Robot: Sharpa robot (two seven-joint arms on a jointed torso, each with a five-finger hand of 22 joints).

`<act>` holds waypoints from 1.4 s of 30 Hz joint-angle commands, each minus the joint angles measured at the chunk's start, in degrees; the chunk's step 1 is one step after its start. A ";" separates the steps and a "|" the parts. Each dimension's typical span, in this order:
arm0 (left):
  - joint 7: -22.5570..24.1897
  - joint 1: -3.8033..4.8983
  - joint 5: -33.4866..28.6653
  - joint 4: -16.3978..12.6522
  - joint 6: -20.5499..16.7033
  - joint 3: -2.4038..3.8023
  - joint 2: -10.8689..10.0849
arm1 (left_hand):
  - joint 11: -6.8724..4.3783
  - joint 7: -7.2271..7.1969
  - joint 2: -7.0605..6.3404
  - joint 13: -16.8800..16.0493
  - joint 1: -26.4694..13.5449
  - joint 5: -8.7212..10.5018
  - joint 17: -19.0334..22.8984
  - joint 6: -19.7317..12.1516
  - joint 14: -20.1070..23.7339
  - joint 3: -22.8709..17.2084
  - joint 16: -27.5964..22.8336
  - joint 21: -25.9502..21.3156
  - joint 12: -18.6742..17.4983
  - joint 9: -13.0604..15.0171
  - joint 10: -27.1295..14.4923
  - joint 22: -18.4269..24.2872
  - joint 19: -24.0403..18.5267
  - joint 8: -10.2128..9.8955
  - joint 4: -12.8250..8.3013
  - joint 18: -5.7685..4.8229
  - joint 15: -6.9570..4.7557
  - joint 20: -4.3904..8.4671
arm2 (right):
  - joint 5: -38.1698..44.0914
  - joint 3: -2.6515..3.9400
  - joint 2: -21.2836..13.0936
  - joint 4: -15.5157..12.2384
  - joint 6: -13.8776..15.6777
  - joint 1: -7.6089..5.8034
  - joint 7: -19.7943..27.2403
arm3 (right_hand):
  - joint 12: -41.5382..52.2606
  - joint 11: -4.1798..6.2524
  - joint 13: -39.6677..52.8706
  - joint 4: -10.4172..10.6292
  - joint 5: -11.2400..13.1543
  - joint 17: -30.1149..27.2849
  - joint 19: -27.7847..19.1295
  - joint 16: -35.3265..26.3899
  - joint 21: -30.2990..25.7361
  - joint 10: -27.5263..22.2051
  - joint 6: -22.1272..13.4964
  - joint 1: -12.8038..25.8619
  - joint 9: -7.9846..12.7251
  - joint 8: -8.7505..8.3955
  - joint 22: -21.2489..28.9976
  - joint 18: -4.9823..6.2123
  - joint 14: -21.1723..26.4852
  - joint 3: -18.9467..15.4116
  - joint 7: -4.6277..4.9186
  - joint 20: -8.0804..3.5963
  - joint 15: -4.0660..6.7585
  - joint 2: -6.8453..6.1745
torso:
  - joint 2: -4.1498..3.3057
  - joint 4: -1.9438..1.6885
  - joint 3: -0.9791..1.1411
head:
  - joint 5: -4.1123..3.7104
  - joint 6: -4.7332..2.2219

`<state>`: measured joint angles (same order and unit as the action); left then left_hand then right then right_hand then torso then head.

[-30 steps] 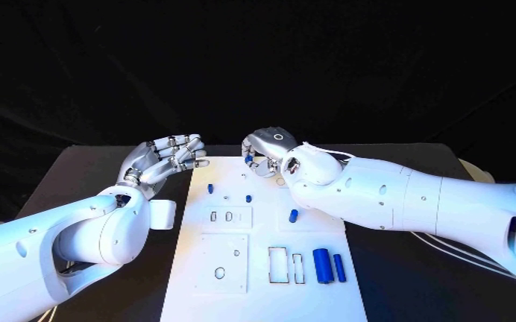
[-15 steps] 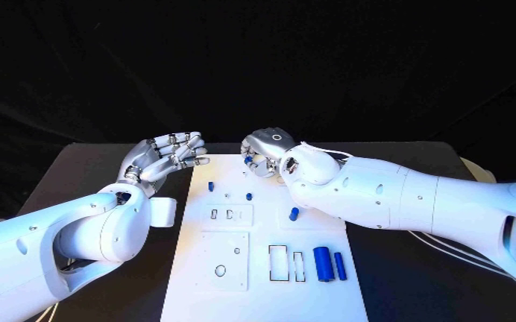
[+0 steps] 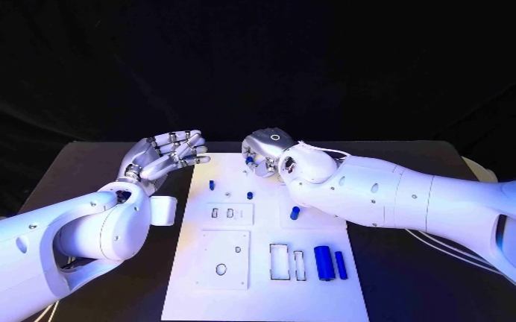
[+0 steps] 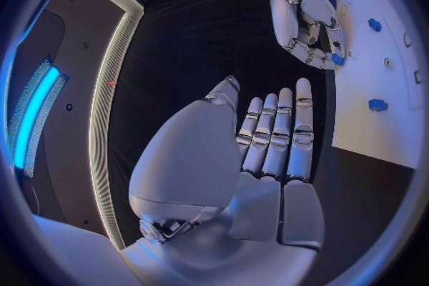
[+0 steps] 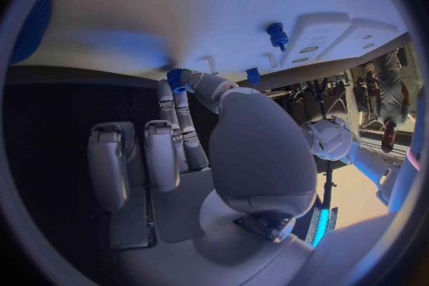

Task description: Assemble the parts on the task board

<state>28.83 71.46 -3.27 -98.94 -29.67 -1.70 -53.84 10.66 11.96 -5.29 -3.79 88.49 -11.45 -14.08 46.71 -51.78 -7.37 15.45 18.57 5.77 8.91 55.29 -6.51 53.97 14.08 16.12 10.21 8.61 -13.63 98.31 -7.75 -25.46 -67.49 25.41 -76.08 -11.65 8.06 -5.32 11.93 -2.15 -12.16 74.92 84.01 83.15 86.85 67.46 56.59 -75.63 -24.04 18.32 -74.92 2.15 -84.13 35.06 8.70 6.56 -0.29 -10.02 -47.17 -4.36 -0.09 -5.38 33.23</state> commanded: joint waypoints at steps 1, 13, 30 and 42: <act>0.37 0.15 -0.05 -0.19 0.99 0.06 0.09 | 0.15 0.81 0.17 0.04 -0.18 0.21 -0.05 -0.50 0.20 0.00 -0.37 -0.19 -0.28 -0.07 -0.09 0.05 -0.12 -0.29 0.31 0.21 0.02 -0.46 | 1.92 0.00 0.21 0.19 -1.58 0.13 -0.69 | -0.12 0.64 2.04 0.38 -0.15 0.83 1.79 0.09 -0.12 0.07 -0.66 0.32 -0.05 -0.38 -9.06 -0.72 -2.96 -0.11 -0.03 -0.14 -0.03 0.53 | -0.02 0.02 0.00 | 0.20 0.01; 0.33 0.20 -0.07 -0.13 1.09 0.06 -0.05 | 0.18 0.84 0.19 0.04 -0.28 0.23 -0.08 -0.53 0.26 0.03 -0.42 -0.22 -0.35 -0.08 -0.13 0.08 -0.15 -0.32 0.34 0.22 0.05 -0.48 | 1.92 -0.01 -0.50 -1.03 -0.49 0.22 -1.09 | -3.50 -1.50 0.31 2.52 2.20 -4.89 -4.39 -3.02 -5.33 -7.82 -8.21 4.10 0.45 -5.35 -0.70 1.29 -1.21 -1.67 1.55 1.63 -1.85 -3.54 | -0.03 -0.06 -0.02 | 0.13 0.02; 0.31 0.21 -0.22 0.30 1.34 0.04 -0.57 | 0.20 0.81 0.18 0.04 -0.29 0.23 -0.11 -0.56 0.28 0.04 -0.45 -0.24 -0.40 -0.09 -0.14 0.10 -0.15 -0.34 0.32 0.23 0.06 -0.49 | -8.50 1.43 -14.48 -15.55 2.09 -1.83 0.70 | 2.32 -0.13 2.20 3.81 -1.03 -1.70 -0.61 -1.00 -2.55 0.98 -6.23 3.35 -0.95 -5.03 -5.69 0.14 -2.39 -2.38 1.48 0.91 -0.85 -3.19 | 0.43 0.56 -0.03 | 0.10 -0.49; 0.25 0.20 -0.23 0.78 1.61 0.03 -0.37 | 0.22 0.74 0.19 0.03 -0.27 0.23 -0.13 -0.56 0.29 0.03 -0.46 -0.24 -0.42 -0.09 -0.13 0.11 -0.15 -0.34 0.29 0.23 0.07 -0.50 | -20.27 1.72 -22.57 -17.97 -9.20 -3.20 0.13 | 66.03 1.04 61.81 6.17 -3.71 8.77 4.62 4.52 2.00 12.82 -11.12 3.83 -5.23 -2.64 -13.19 -1.67 -4.65 -12.14 0.67 -0.76 0.10 -3.56 | 0.94 0.85 -0.09 | 0.29 -0.30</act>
<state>28.75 71.56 -3.37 -98.10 -29.28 -1.71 -54.34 10.66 11.75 -5.29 -3.80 88.49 -11.46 -14.11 46.49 -51.79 -7.37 15.24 18.57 5.50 8.87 55.30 -6.46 53.76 14.08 16.12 10.20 8.61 -13.82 82.08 -6.05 -47.94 -85.22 21.26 -79.25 -11.49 68.21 -3.81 69.37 3.51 -15.98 74.96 84.02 87.35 88.61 79.81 45.72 -72.29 -29.20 15.72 -74.94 1.02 -84.02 23.23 9.25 5.58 -0.07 -14.13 -46.31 -3.50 -0.22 -5.14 32.81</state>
